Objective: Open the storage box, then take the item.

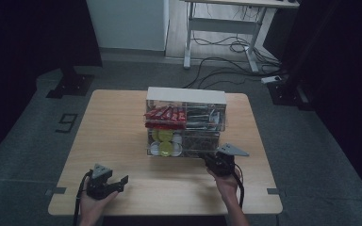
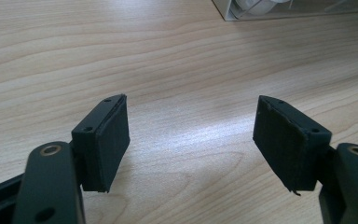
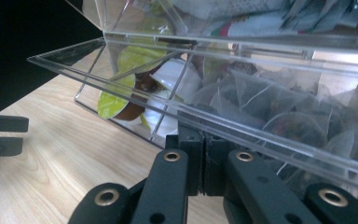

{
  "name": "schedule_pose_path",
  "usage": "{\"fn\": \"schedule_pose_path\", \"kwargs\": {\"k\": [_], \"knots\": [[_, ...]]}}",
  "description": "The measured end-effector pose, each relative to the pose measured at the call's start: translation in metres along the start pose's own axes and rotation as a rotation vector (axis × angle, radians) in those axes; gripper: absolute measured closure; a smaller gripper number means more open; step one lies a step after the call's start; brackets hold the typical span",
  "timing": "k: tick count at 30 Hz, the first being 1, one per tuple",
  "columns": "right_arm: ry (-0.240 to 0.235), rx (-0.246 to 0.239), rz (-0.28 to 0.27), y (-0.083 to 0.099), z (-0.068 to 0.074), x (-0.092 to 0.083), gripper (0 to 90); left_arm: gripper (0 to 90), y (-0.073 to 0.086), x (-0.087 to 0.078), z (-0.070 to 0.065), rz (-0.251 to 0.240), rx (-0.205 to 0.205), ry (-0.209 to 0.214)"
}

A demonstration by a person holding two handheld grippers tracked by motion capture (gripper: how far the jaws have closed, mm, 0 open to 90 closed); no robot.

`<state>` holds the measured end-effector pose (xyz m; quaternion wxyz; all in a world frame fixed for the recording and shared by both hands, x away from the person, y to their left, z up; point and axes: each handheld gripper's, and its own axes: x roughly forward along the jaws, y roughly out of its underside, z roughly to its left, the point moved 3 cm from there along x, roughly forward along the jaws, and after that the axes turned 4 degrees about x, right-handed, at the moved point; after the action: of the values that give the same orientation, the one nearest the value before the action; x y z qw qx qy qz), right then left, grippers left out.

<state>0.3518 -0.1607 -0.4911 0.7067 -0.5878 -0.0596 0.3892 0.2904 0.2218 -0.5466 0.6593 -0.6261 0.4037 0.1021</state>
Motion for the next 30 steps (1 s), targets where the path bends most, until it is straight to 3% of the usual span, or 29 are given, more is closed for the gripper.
{"fn": "schedule_pose_path", "kwargs": {"k": [12, 22, 25, 30], "knots": [[-0.006, 0.019, -0.046, -0.023, -0.003, 0.009, 89.4, 27.3, -0.001, -0.004, 0.002, -0.010, -0.007, -0.009], [-0.005, 0.025, -0.064, -0.023, -0.005, 0.009, 89.3, 27.3, -0.005, -0.010, 0.002, -0.030, -0.003, -0.014], [-0.030, 0.044, -0.072, -0.023, -0.008, 0.007, 89.4, 27.3, -0.005, -0.010, 0.001, -0.028, 0.002, -0.017], [-0.019, 0.030, -0.072, -0.024, -0.009, 0.006, 89.3, 27.3, -0.006, -0.007, -0.008, -0.015, 0.027, -0.003]]}}
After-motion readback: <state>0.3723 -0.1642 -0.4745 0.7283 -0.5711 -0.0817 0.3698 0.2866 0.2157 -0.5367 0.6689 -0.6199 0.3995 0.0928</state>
